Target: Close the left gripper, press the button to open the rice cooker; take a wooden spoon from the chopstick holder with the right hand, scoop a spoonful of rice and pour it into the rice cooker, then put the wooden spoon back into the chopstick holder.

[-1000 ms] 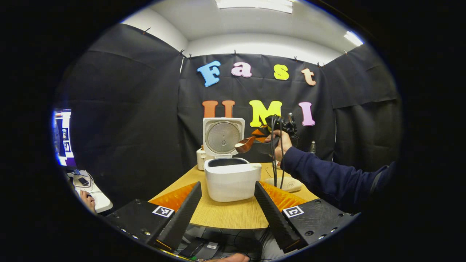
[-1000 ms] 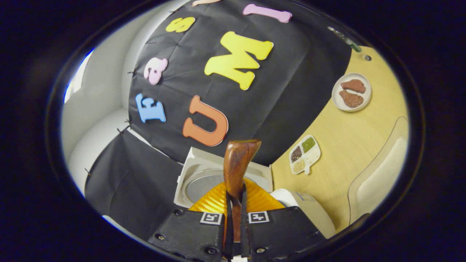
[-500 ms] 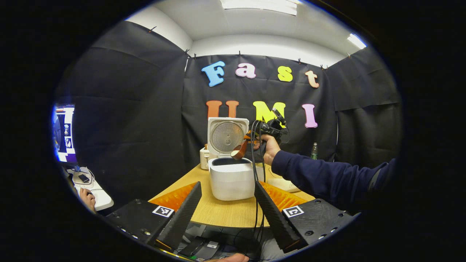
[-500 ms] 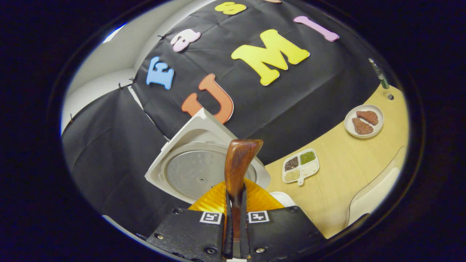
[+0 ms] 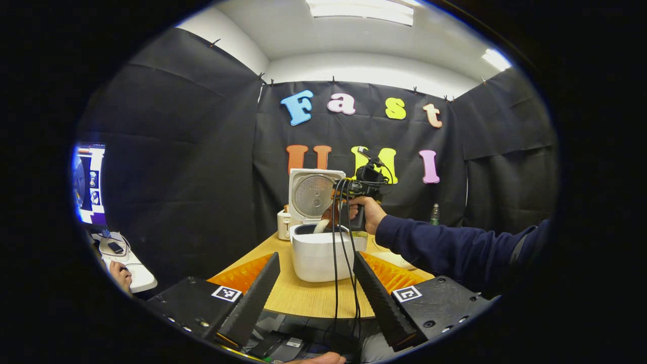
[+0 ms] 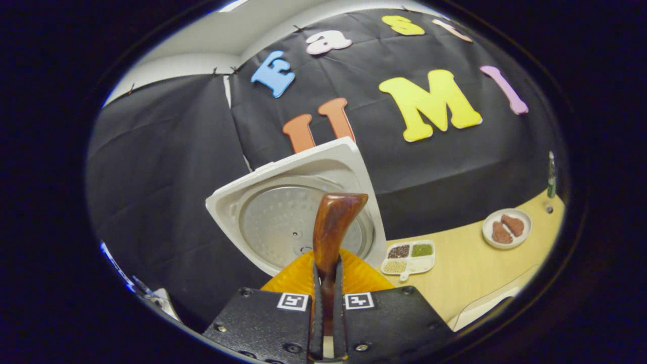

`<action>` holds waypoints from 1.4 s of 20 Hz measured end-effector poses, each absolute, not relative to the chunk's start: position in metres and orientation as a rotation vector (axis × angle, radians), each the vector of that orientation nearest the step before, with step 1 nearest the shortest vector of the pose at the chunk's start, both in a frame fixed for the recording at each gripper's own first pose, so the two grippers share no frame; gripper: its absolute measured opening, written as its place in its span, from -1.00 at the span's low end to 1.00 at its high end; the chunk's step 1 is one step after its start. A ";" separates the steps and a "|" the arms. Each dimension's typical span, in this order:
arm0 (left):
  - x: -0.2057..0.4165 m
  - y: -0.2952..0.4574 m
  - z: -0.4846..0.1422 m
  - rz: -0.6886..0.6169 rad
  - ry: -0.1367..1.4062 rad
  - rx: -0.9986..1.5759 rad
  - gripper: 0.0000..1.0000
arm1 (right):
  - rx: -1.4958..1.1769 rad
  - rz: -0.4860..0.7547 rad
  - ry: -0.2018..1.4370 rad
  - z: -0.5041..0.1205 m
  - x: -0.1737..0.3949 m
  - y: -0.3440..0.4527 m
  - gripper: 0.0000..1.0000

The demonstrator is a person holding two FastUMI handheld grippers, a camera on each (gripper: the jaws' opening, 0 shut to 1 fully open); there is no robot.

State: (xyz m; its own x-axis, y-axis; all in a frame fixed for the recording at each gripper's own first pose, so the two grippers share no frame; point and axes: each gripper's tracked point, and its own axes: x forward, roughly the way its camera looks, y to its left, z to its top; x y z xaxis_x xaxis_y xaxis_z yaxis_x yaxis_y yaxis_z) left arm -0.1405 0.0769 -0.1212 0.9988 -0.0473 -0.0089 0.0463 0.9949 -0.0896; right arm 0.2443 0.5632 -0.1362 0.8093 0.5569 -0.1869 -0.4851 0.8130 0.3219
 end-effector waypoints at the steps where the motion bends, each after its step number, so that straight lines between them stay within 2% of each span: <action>1: -0.139 0.074 -0.121 -0.049 0.006 -0.091 0.86 | 0.208 0.569 0.271 -0.139 0.242 0.566 -0.75; 5: -0.141 0.074 -0.126 -0.056 0.010 -0.090 0.86 | -0.031 0.599 0.182 -0.140 0.230 0.575 -0.74; 10: -0.141 0.074 -0.126 -0.057 0.014 -0.097 0.86 | -0.195 0.633 0.051 -0.125 0.208 0.582 -0.75; 18: -0.138 0.063 -0.124 -0.066 0.010 -0.106 0.86 | -0.318 0.610 -0.079 -0.112 0.185 0.567 -0.75; 28: -0.121 0.046 -0.112 -0.043 0.021 -0.131 0.86 | -0.163 0.502 -0.063 -0.061 0.168 0.463 -0.77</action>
